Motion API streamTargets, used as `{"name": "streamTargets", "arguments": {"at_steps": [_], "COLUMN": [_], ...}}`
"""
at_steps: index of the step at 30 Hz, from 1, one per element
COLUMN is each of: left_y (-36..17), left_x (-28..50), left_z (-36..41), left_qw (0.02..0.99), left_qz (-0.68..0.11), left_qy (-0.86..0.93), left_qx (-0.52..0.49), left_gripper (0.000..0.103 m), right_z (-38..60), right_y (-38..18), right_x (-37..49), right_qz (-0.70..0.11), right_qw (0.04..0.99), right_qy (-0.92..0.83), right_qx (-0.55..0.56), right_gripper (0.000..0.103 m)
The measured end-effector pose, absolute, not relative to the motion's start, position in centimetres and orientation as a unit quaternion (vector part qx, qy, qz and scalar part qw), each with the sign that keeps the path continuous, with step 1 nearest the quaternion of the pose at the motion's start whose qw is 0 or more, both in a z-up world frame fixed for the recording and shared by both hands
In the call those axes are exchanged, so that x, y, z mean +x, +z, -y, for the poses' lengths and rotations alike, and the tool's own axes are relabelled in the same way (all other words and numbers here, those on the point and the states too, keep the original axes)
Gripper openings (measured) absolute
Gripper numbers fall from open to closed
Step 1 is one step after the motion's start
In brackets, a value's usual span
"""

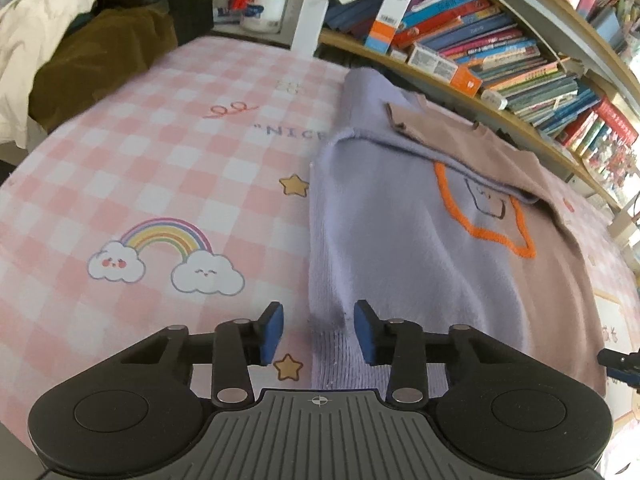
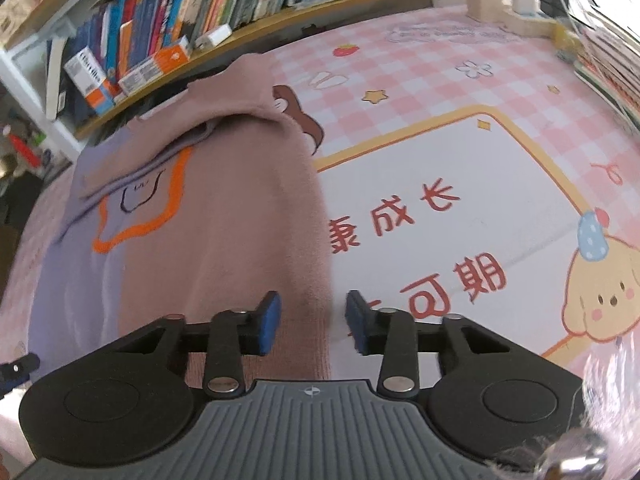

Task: Fold clothes
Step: 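Pinch the lavender side edge with the left tool while the right tool pinches the mauve side edge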

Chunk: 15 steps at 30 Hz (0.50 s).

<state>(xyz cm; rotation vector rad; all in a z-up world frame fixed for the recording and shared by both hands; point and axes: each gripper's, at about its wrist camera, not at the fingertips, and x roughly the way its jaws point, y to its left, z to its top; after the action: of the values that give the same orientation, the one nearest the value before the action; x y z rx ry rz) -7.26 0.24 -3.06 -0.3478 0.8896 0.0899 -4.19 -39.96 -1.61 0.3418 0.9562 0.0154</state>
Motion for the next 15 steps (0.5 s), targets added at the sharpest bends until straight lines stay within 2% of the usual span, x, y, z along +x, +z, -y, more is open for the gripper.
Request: {"name": "streamTargets", "arguments": {"at_steps": [2, 3, 6, 11, 14, 15], "left_y": [-3.1, -3.1, -2.5, -1.7, -1.9, -2.0], "left_x": [-7.0, -6.9, -6.9, -6.6, -6.5, -6.5], "left_z": [0.2, 0.3, 0.7, 1.8, 1.6, 1.4], "left_qw": [0.887, 0.888, 0.896, 0.906, 0.902, 0.901], "left_qz": [-0.431, -0.432, -0.419, -0.403, -0.410, -0.412], "left_qy": [0.034, 0.032, 0.026, -0.008, -0.011, -0.009], "left_qx": [-0.161, -0.157, -0.147, -0.129, -0.134, -0.138], "left_gripper": [0.021, 0.016, 0.007, 0.009, 0.015, 0.016], "right_z": [39.6, 39.5, 39.4, 38.2, 37.7, 37.7], "right_y": [-1.7, -1.7, -1.3, -0.1, -0.7, -0.9], "right_x": [-4.0, -3.9, -3.9, -3.7, -3.2, -3.1], "right_qz": [-0.460, -0.461, -0.452, -0.425, -0.439, -0.444], "right_qw": [0.874, 0.873, 0.874, 0.876, 0.872, 0.869], "right_qy": [0.015, 0.018, 0.041, 0.118, 0.110, 0.103], "right_qx": [0.157, 0.156, 0.173, 0.193, 0.190, 0.191], "right_gripper": [0.021, 0.011, 0.010, 0.011, 0.019, 0.026]}}
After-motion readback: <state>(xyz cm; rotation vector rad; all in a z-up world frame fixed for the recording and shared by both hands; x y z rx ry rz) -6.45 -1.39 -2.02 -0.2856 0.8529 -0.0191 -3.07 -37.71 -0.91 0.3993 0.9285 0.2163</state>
